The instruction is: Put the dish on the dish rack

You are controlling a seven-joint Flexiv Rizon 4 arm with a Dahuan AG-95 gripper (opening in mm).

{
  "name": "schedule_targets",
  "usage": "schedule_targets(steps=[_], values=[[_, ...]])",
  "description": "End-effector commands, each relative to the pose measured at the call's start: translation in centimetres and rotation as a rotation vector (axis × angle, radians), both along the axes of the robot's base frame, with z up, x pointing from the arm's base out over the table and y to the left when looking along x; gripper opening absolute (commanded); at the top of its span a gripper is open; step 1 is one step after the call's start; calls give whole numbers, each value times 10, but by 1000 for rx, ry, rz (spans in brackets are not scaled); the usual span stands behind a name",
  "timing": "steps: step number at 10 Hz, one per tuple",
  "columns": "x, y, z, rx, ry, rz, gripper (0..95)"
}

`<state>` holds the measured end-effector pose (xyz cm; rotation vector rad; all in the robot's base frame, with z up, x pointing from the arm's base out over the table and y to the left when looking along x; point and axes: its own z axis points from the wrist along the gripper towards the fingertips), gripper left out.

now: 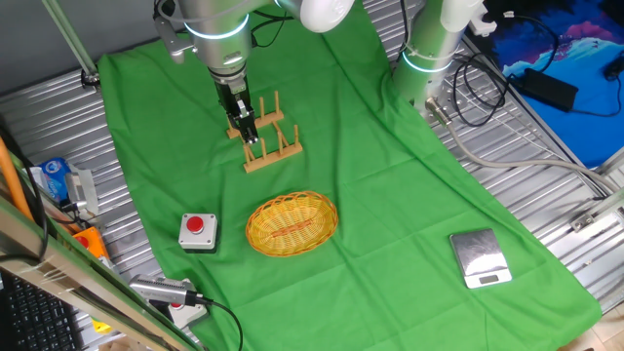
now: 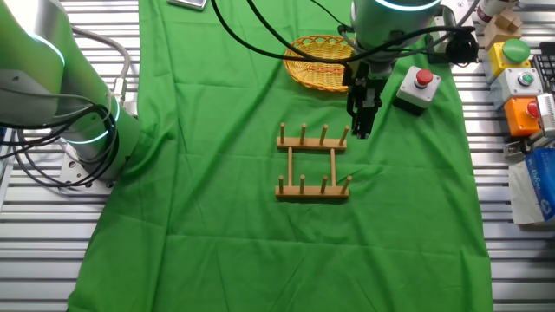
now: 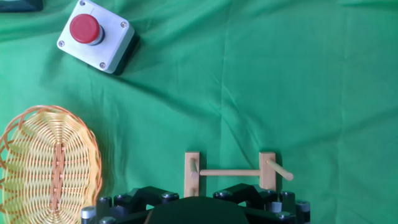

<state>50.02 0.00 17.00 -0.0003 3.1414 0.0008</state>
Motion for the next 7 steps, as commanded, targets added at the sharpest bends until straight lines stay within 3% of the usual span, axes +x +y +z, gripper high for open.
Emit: schedule_targets(steps=[1,7], values=[[0,0,0,17,-28,59,0],[0,0,0,12,-27,58,0]])
